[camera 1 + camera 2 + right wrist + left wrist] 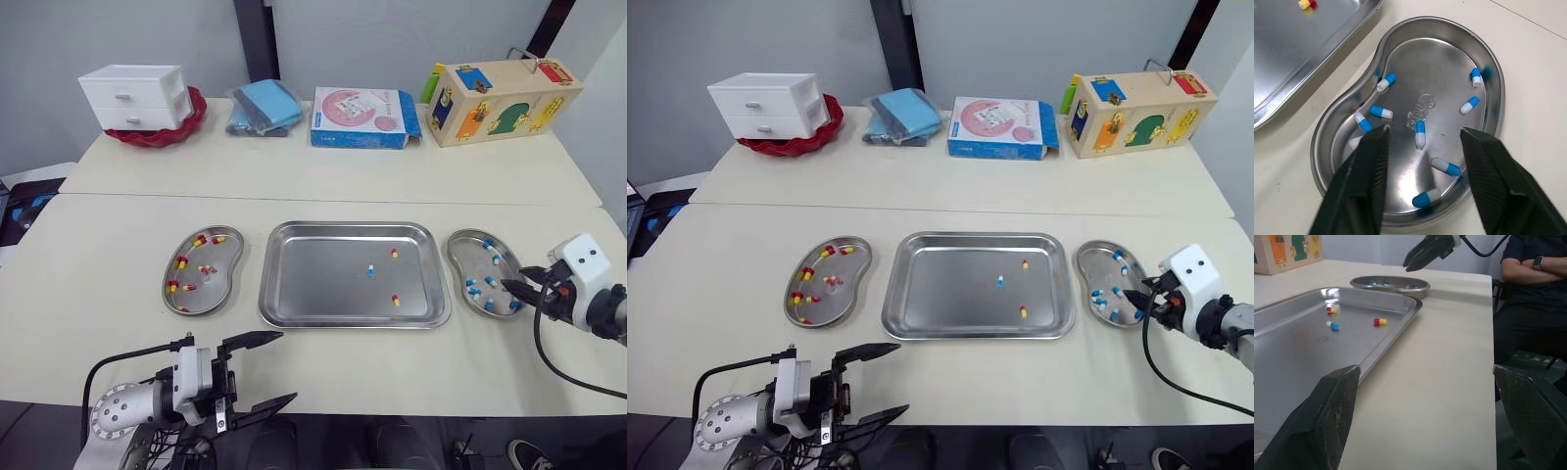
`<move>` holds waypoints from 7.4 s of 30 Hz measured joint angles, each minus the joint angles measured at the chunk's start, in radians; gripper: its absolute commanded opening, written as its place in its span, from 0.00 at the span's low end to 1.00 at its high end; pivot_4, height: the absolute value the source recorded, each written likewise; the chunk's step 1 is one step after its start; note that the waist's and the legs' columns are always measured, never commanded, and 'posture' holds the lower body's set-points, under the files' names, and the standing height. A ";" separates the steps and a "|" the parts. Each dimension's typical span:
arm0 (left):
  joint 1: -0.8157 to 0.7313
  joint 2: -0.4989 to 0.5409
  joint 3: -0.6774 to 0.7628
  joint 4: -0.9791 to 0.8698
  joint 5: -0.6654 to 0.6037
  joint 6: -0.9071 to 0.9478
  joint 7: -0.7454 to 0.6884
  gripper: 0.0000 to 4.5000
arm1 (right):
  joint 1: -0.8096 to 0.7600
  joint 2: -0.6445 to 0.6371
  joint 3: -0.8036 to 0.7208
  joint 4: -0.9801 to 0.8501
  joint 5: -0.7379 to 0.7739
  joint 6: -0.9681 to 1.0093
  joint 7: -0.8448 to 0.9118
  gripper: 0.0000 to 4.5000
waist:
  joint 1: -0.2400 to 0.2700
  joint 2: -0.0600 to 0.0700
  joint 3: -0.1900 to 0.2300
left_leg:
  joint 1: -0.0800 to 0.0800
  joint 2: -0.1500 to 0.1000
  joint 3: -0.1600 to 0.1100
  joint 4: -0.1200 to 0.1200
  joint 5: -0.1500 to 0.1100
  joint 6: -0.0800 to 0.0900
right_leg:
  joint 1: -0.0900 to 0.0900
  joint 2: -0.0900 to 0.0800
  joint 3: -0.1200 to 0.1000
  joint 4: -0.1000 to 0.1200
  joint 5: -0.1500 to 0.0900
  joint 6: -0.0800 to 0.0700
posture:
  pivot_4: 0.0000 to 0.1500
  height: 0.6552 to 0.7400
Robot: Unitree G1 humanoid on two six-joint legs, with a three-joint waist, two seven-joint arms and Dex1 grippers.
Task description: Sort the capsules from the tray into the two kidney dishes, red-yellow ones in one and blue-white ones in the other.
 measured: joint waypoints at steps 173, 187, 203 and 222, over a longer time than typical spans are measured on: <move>-0.021 0.173 0.163 0.003 -0.016 0.201 0.066 1.00 | 0.531 0.241 0.039 -0.262 0.048 -0.542 0.273 0.99 | 0.009 0.001 0.000 | 0.007 0.000 -0.001 0.000 0.000 0.000 | 0.008 0.000 -0.001 -0.001 0.000 0.000 | 1.00 1.00; -0.726 0.225 -0.190 0.032 0.057 0.588 0.034 1.00 | 0.554 0.314 0.145 -0.349 0.035 -0.527 0.113 0.99 | 0.008 0.003 0.000 | 0.006 0.000 -0.002 0.000 0.000 0.000 | 0.007 0.001 -0.001 -0.001 0.000 0.000 | 1.00 1.00; -1.078 -0.154 -0.502 0.342 0.323 0.575 0.068 1.00 | 0.611 0.362 0.158 -0.348 -0.034 -0.580 0.001 0.99 | 0.008 0.003 0.000 | 0.005 -0.001 -0.002 0.001 0.000 0.000 | 0.008 0.001 -0.001 0.000 0.000 0.000 | 1.00 1.00; -1.076 -0.314 -0.596 0.581 0.524 0.375 0.136 0.66 | 0.674 0.390 0.164 -0.322 -0.042 -0.657 0.001 1.00 | 0.009 0.003 0.000 | 0.005 -0.002 -0.002 0.001 0.000 0.000 | 0.008 0.001 -0.001 0.000 0.000 0.000 | 1.00 1.00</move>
